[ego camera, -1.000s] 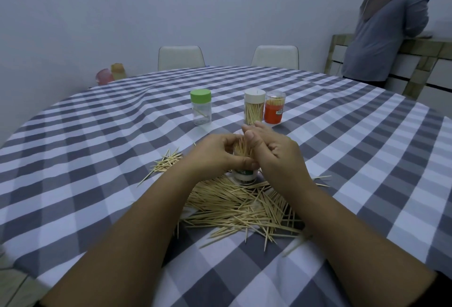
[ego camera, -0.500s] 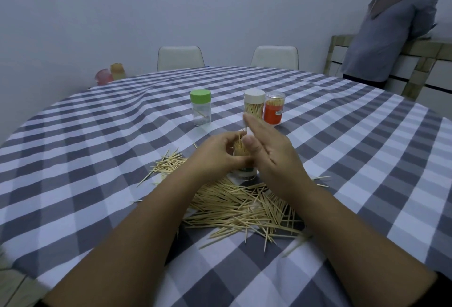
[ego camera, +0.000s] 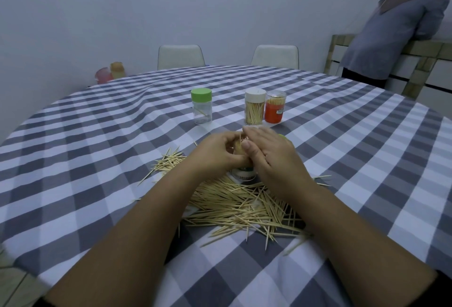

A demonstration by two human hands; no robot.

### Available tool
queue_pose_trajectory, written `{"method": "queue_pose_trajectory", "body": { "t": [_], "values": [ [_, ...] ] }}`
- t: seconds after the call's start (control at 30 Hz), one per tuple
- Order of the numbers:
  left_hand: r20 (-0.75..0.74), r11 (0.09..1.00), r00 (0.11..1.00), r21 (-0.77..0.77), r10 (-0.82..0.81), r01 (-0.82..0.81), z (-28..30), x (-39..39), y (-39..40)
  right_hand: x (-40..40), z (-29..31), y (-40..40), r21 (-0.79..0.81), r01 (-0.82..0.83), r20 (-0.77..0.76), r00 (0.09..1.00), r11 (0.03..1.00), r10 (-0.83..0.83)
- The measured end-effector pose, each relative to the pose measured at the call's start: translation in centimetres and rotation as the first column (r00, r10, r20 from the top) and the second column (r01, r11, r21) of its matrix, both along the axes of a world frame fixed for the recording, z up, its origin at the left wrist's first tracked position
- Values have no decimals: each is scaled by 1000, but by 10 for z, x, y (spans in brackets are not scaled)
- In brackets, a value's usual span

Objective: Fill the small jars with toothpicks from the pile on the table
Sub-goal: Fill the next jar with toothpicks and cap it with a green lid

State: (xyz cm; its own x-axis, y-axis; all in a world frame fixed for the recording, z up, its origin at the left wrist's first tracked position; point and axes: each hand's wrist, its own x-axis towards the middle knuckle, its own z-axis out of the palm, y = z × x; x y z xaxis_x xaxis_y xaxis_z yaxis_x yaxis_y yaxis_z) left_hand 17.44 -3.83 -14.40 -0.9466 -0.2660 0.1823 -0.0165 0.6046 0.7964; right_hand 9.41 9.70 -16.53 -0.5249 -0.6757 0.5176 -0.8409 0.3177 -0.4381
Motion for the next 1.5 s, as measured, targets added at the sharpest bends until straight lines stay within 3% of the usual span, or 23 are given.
{"method": "queue_pose_trajectory", "body": {
  "t": [0.13, 0.27, 0.43, 0.57, 0.73, 0.9, 1.03, 1.17, 1.3, 1.5],
  "values": [
    [92, 999, 994, 10, -54, 53, 3, 2, -3, 2, 0, -1, -41, -96, 122, 987, 995, 100],
    [139, 998, 989, -25, -49, 53, 5, 5, -3, 3, 1, -1, -2, -104, 116, 988, 995, 103],
    [238, 999, 971, 6, -36, 36, 12, 9, -14, -2, 7, 7, -275, -33, 294, 949, 961, 117],
    [301, 994, 952, -104, 63, -33, 16, 15, -27, -4, 7, 8, -110, -33, 281, 958, 993, 63],
    [374, 953, 908, -293, 188, -76, 12, 15, -28, 0, 8, 6, -69, -83, 281, 955, 994, 99],
    [442, 959, 882, -281, 161, -34, 12, 15, -28, 4, 10, 8, -46, -134, 349, 926, 990, 142],
    [525, 948, 849, -296, 59, 117, 22, 23, -26, 0, 9, 10, -94, -142, 438, 883, 985, 169],
    [559, 885, 823, -430, 105, 179, 26, 28, -17, -1, 11, 12, -143, -120, 446, 878, 982, 173],
    [469, 820, 869, -553, 161, 147, 23, 24, -3, 1, 11, 12, -142, -87, 425, 894, 986, 141],
    [340, 587, 896, -801, 285, 117, 14, 4, 4, 1, 11, 13, -164, -40, 421, 901, 986, 107]
  ]
}}
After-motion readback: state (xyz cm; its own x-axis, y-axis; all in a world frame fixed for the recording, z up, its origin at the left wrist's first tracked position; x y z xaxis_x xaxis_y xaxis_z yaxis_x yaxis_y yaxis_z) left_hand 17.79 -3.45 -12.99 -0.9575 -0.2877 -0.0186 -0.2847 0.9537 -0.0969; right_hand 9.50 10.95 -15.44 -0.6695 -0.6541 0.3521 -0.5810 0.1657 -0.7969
